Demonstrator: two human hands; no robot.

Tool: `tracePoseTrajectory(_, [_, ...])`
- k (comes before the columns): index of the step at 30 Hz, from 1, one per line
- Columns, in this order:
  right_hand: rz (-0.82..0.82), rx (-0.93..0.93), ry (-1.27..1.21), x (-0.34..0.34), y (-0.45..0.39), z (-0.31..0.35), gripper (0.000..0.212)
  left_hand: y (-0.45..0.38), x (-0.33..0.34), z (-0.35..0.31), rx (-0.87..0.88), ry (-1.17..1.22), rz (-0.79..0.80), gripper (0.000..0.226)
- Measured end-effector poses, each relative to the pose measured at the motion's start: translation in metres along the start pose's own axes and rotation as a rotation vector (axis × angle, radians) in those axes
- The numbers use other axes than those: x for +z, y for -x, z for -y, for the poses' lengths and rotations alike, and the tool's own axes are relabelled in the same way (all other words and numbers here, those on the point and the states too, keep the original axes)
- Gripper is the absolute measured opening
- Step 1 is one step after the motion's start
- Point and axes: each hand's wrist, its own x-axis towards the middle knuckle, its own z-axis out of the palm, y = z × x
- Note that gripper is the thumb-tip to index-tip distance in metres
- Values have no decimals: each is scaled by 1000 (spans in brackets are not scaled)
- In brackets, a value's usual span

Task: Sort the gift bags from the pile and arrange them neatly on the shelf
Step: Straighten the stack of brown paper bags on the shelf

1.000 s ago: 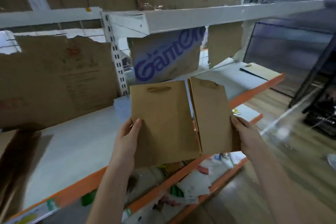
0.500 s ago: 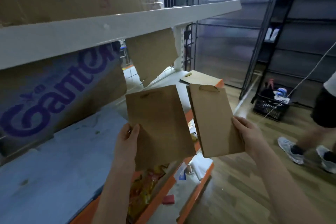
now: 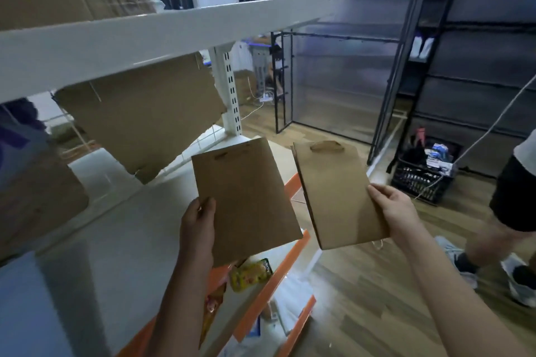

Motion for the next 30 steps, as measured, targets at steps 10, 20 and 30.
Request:
tracePoseTrajectory(10, [259,-16,92,20,-159,23,26,-61,124,-3,-35,-102,-243,37])
tracePoseTrajectory(20, [473,-28,190,105,-260,21,23,-131,170,16,-110,-77,-420,38])
tracePoseTrajectory(30, [695,4,244,163,-278,8,12,-129,183,24,-189,-531,-530,42])
